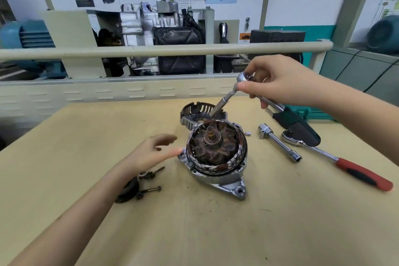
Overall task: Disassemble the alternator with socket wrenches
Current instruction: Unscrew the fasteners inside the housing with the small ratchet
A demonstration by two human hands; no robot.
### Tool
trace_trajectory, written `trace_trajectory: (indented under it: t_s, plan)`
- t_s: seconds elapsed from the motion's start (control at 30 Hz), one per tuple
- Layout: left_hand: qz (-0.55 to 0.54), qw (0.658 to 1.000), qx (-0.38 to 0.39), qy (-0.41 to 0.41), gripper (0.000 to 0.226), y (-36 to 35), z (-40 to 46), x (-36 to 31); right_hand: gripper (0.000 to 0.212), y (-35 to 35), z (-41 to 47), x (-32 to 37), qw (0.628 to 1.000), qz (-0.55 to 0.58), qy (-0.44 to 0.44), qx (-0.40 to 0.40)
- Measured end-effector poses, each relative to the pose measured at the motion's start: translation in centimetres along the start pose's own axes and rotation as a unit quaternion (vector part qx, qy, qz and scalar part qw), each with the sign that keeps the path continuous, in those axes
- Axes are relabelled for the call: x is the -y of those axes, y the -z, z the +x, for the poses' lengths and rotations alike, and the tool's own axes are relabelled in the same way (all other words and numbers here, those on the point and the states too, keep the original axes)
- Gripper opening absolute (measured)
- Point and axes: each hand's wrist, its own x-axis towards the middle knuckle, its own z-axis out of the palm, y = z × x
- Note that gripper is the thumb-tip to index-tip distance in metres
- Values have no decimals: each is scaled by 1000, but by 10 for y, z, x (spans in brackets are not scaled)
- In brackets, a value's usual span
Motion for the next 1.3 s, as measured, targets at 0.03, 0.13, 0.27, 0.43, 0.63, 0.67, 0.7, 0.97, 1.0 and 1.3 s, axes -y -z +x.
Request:
trace_trajectory:
  t_s: [0.03,0.13,0.27,0.43,0.63,0.67,0.7,0.97,1.0,1.3]
  plan:
    - [-64,996,55,1,79,-5,6,-9,17,0,-2,0,1000,1,0,1]
    - [-100,978,184,-24,115,-27,17,-23,19,5,-9,-2,1000,-3,-6,3]
    - [-89,986,139,-35,121,-39,17,-21,24,13,-19,-5,1000,1,-18,-10]
    - [-128,988,81,-18,127,-48,7,-27,27,12,-37,-4,999,17,-27,-7]
    - [0,993,-119,10,136,-115,-33,-42,18,-5,-65,5,999,18,6,44]
    - [25,992,-125,-1,135,-119,-38,-39,19,-8,-70,5,999,14,15,48]
    - [45,990,-132,-9,134,-120,-42,-36,20,-11,-74,5,998,9,24,50]
    - [66,987,-143,-20,117,-116,-53,-25,30,-38,-95,-11,995,-69,52,44]
    - [66,988,-140,-20,117,-115,-52,-25,29,-40,-95,-12,995,-66,54,41]
    - [64,989,-128,-33,107,-111,-52,-23,32,-38,-98,-15,995,-33,88,25]
